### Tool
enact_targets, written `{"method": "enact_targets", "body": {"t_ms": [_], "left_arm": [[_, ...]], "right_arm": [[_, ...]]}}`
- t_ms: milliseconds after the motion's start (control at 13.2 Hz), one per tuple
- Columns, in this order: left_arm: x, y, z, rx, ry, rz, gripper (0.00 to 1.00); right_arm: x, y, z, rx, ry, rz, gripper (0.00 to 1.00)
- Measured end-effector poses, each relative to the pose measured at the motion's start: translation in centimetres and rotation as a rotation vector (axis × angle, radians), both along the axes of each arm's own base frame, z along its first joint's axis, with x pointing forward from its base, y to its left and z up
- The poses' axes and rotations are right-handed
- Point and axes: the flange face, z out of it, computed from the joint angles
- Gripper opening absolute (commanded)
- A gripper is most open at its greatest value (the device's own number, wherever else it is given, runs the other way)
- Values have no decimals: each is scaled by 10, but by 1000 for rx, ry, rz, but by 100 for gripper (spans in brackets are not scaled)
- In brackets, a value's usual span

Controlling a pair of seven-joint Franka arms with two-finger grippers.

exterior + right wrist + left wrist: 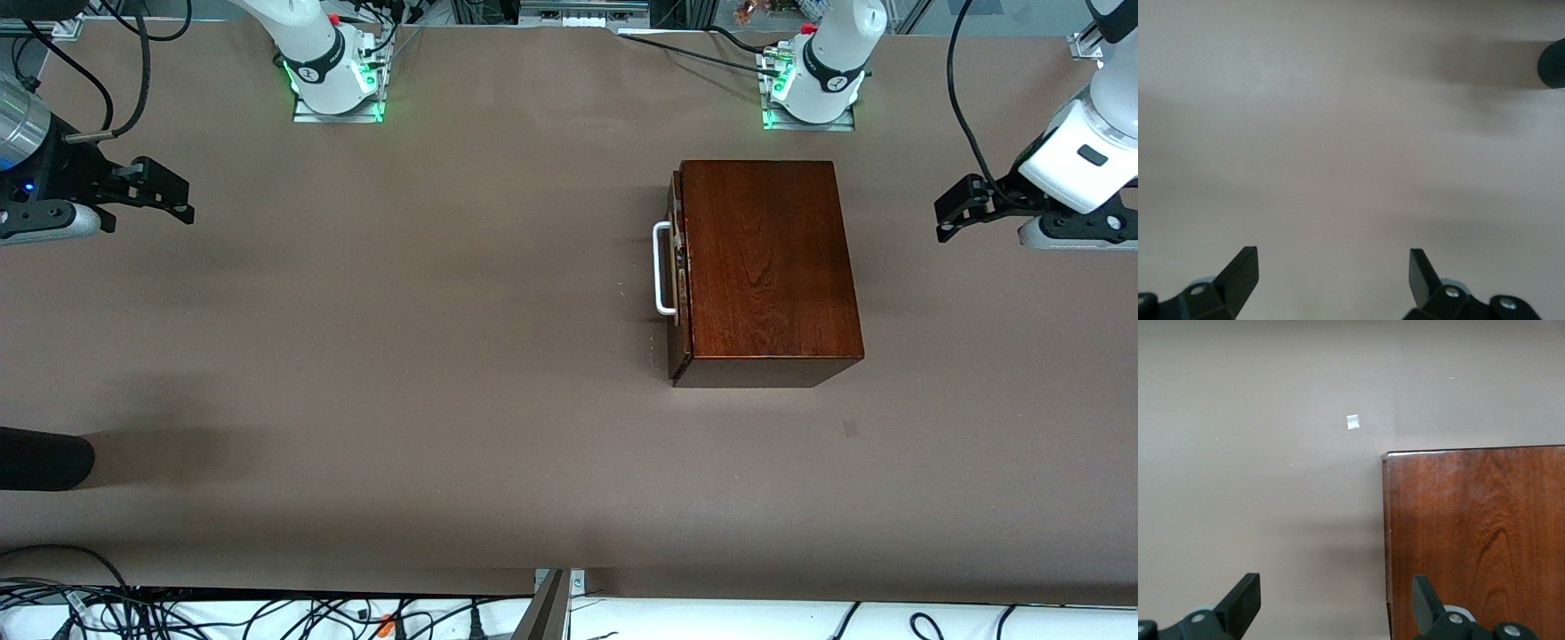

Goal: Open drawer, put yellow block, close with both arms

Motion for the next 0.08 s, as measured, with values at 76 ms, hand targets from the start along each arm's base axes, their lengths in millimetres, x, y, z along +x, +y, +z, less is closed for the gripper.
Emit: {"method": "enact_targets", "body": {"t_ms": [76], "left_arm": [[0,6,-1,-12,4,-4,100]], "right_arm": [[0,0,0,0,0,0,100]]}}
